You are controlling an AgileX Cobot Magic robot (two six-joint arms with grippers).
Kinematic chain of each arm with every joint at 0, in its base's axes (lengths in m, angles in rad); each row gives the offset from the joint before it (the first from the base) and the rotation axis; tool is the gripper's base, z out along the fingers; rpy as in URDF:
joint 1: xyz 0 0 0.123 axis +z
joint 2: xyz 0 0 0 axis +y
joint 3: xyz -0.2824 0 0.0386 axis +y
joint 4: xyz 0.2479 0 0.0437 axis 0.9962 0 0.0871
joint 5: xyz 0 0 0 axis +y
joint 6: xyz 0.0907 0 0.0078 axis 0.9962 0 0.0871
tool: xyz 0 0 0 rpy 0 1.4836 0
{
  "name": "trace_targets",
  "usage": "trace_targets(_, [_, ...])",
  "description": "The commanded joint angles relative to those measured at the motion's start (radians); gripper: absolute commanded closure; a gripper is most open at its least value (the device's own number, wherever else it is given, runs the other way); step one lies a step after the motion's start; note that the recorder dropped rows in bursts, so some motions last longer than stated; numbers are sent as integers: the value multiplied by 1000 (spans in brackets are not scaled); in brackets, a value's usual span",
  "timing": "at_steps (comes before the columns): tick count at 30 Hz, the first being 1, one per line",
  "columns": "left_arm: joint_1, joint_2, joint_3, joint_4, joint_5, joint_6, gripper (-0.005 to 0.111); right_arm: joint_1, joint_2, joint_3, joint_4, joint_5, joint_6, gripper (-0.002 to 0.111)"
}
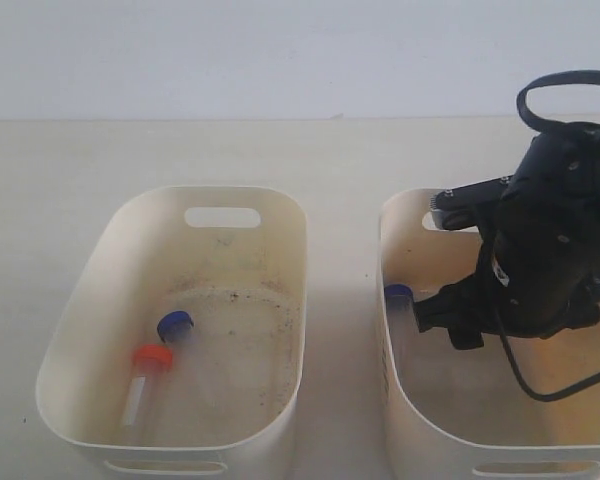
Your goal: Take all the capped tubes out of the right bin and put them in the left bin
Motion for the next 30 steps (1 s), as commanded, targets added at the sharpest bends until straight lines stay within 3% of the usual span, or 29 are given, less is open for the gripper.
trace_targets(1, [-7, 4, -2, -3, -7, -4, 103, -19, 1, 8, -19, 95, 1, 38])
trace_targets(30, [-7, 4, -2, -3, -7, -4, 103, -17, 151, 8, 1, 49, -14, 38])
